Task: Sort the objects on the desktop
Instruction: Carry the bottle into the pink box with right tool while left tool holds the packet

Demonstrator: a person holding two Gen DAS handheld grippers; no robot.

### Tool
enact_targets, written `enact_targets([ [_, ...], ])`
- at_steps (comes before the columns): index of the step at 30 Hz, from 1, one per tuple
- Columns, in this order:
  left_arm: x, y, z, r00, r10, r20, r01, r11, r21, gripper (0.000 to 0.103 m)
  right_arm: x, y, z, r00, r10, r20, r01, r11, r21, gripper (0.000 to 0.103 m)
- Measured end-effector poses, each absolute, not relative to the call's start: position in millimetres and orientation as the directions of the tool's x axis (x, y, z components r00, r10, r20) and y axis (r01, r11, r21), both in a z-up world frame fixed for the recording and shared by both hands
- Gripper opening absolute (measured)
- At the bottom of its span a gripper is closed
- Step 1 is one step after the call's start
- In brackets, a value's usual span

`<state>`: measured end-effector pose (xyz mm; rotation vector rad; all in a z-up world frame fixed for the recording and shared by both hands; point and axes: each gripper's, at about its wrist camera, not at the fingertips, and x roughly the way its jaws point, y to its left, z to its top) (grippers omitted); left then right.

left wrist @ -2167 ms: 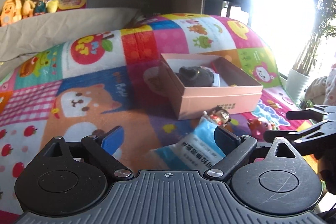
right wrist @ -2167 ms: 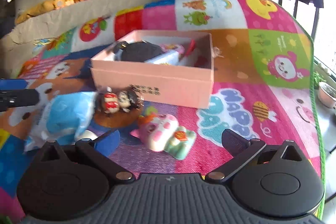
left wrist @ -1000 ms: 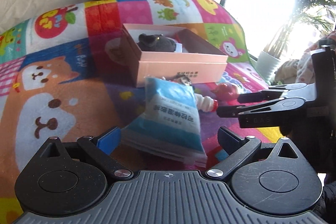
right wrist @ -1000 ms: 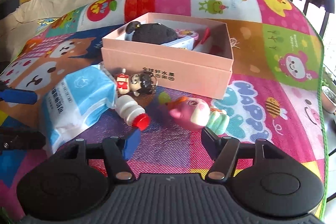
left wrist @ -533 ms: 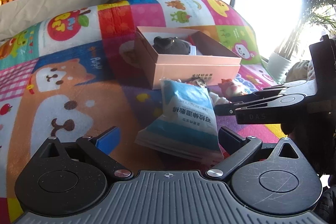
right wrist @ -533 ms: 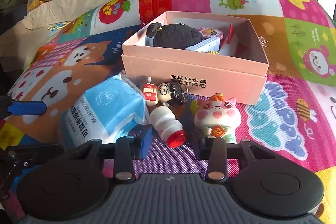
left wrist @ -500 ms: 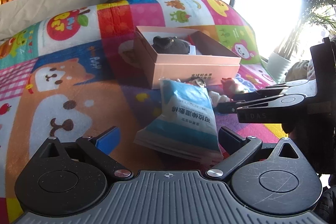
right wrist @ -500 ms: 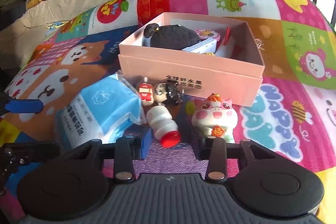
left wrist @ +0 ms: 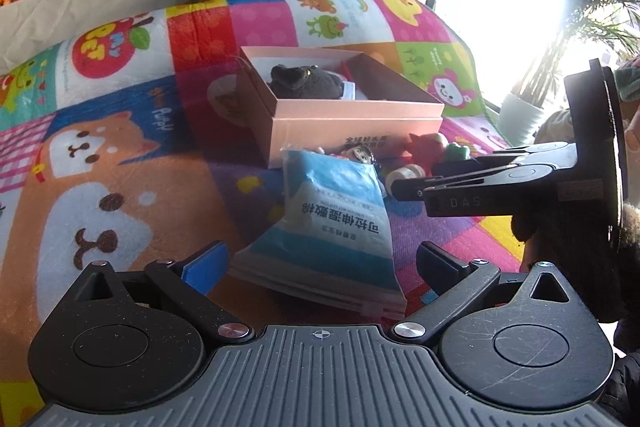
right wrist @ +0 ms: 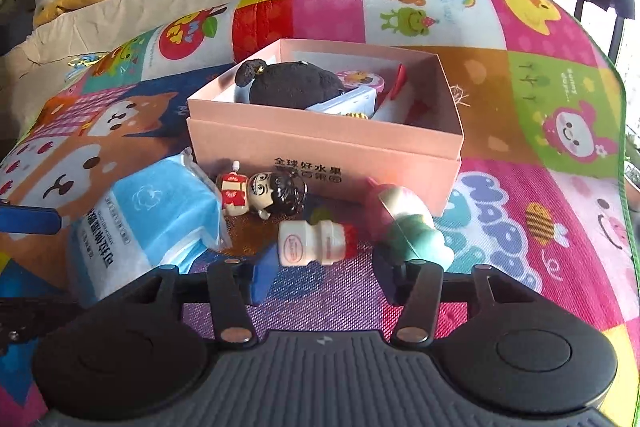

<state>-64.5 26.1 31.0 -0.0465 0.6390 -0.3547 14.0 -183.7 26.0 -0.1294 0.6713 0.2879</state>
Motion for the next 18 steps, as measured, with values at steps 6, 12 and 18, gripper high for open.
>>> enact_targets([
  [6, -48.9, 11.3, 31.4, 0.756, -0.301, -0.582, 0.314, 0.946, -0.081, 0.103, 24.1, -185.3, 27.2, 0.680, 0.293, -0.672, -0.342, 0.938, 0.062, 0.043],
  [12, -28.6, -9.2, 20.6, 0.746, -0.251, -0.617, 0.316, 0.949, -0.004, 0.102, 0.3, -201.8, 45.0, 0.663, 0.357, -0.658, -0.365, 0.922, 0.132, 0.043],
  [18, -34.3, -16.4, 16.7, 0.730, -0.242, -0.639, 0.323, 0.946, 0.010, 0.078, -30.6, -228.0, 61.8, 0.688, 0.352, -0.635, -0.368, 0.923, 0.114, 0.043],
])
